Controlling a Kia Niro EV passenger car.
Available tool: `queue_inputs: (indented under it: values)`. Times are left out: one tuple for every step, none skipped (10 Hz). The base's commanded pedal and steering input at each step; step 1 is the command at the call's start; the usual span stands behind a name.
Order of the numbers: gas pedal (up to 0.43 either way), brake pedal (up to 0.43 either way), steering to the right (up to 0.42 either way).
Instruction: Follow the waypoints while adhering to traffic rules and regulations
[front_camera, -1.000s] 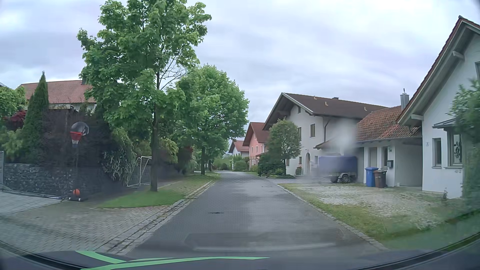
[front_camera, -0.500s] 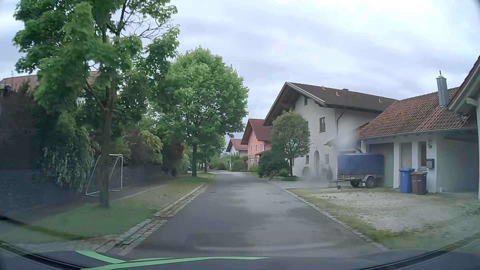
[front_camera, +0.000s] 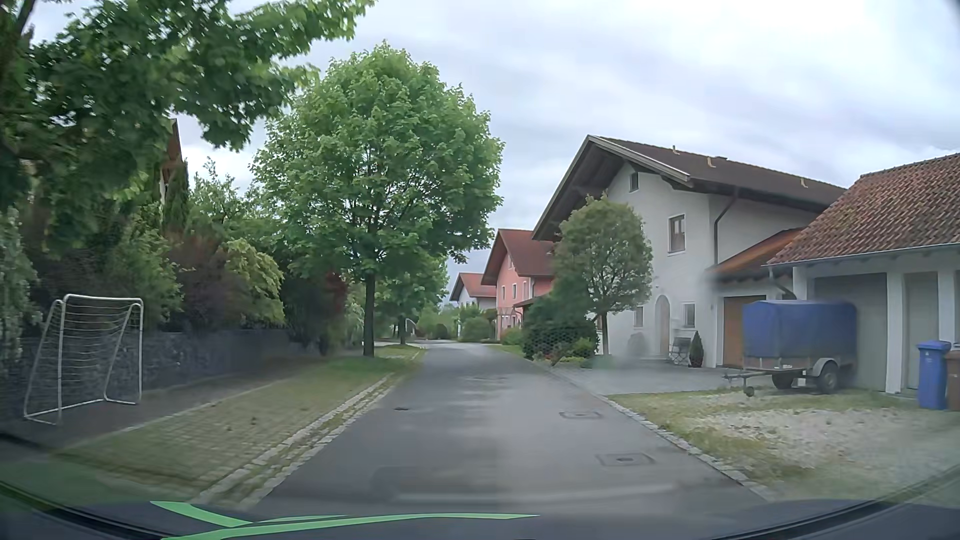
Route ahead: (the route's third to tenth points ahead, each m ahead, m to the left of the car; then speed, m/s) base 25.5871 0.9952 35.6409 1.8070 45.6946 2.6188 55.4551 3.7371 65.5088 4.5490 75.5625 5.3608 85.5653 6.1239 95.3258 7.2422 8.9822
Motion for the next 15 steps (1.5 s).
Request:
queue_inputs:
  values:
    - [0.157, 0.000, -0.001]
    - [0.150, 0.000, -0.001]
    - [0.150, 0.000, -0.002]
    - [0.150, 0.000, -0.002]
    - [0.150, 0.000, -0.003]
    - [0.150, 0.000, -0.004]
    - [0.150, 0.000, -0.006]
    - [0.150, 0.000, -0.006]
    - [0.150, 0.000, -0.006]
    - [0.150, 0.000, -0.006]
    - [0.150, 0.000, -0.006]
    - [0.150, 0.000, -0.007]
    - [0.150, 0.000, -0.007]
    - [0.150, 0.000, -0.007]
    - [0.150, 0.000, -0.007]
